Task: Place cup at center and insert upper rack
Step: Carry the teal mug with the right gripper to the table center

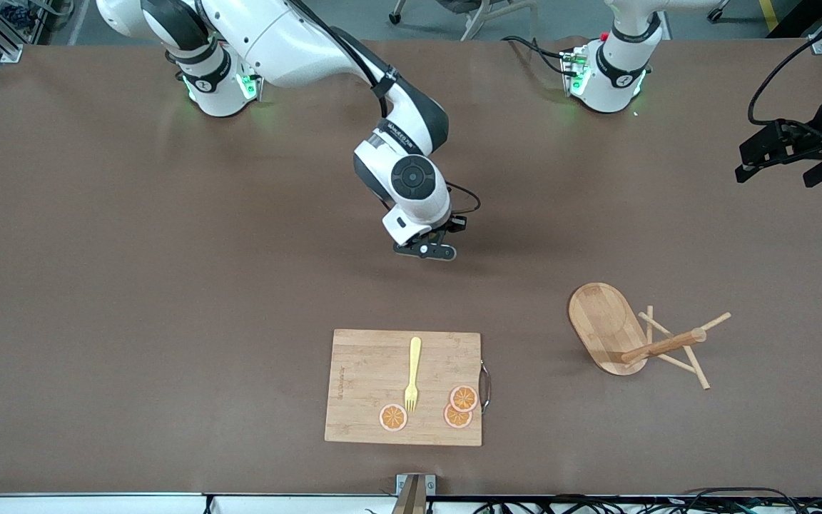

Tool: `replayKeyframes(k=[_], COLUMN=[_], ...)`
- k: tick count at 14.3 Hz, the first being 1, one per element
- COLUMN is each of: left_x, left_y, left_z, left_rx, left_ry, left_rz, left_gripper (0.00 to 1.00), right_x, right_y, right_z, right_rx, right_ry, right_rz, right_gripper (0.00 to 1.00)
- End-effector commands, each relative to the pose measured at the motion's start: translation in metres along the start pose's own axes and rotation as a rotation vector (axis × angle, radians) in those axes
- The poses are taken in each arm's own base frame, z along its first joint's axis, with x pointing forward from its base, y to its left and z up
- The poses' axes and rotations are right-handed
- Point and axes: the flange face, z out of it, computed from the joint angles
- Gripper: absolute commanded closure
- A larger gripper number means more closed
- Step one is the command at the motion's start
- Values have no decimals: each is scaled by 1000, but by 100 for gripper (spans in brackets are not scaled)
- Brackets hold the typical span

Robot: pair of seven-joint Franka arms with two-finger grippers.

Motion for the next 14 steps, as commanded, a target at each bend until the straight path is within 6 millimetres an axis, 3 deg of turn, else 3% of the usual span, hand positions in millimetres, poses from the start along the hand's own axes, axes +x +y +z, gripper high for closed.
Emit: replayKeyframes(k=[1,4,8,10,13,14], left_x=[1,0,0,0,-1,-1], left_y=[1,1,-2,0,13,14], left_z=[-4,-4,-5,-6,-7,-7], left_rx=[16,16,14,15,16,16], left_ry=[6,4,9,9,11,11], left_rz=[1,1,-4,1,27,30], left_gripper=[0,0,0,0,0,0], right_x=[2,5,21,41,90,108], right_y=[-10,-11,-6,11,81,110], right_z=[-5,-20,-66,-127,-221,-243], right_rx=[25,38,49,37,-18,-52], right_ry=[7,15,29,33,120,140], right_rz=[-8,-5,13,35,121,152], right_gripper=[0,0,0,0,0,0])
